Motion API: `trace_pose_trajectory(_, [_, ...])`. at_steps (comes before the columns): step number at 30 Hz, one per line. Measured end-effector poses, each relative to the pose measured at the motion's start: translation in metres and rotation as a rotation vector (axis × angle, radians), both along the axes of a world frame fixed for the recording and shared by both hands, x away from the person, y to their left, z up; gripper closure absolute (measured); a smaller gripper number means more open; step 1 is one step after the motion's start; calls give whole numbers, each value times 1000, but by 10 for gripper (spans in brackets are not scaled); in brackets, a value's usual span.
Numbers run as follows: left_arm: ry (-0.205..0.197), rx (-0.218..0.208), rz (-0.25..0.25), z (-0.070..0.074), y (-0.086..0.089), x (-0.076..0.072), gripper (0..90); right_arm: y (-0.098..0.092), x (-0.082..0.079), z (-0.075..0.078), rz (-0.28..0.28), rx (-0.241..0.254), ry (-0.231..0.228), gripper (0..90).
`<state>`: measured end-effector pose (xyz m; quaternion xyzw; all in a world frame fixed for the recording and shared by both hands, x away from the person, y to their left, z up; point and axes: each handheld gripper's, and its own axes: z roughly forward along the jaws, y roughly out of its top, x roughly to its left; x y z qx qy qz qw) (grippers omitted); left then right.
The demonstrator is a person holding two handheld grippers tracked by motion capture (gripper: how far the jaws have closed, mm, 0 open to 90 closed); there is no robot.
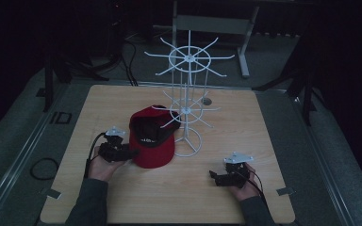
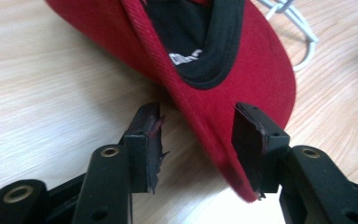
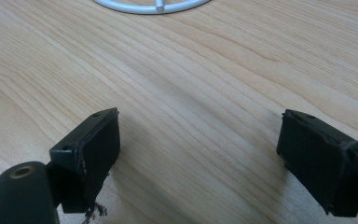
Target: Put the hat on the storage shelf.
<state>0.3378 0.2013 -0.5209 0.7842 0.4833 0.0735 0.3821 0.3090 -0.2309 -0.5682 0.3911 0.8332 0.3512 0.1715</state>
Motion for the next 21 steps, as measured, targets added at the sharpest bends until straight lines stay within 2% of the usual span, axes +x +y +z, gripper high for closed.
trace_pose_trajectory(6, [48, -5, -57, -7, -11, 11, 556, 0, 0, 0, 1, 0, -1, 131])
trace_pose_trajectory(9, [90, -48, -81, -13, -13, 16, 568, 0, 0, 0, 0, 0, 0, 131])
trace_pose_trajectory(13, [114, -52, -97, -18, -16, 19, 592, 0, 0, 0, 0, 0, 0, 131])
trace_pose_trajectory(15, [125, -40, -104, -21, -18, 21, 617, 0, 0, 0, 0, 0, 0, 131])
trace_pose_trajectory(17, [122, -34, -114, -22, -18, 21, 629, 0, 0, 0, 0, 0, 0, 131])
trace_pose_trajectory(21, [78, -9, -112, -17, -21, 15, 660, 0, 0, 0, 0, 0, 0, 131])
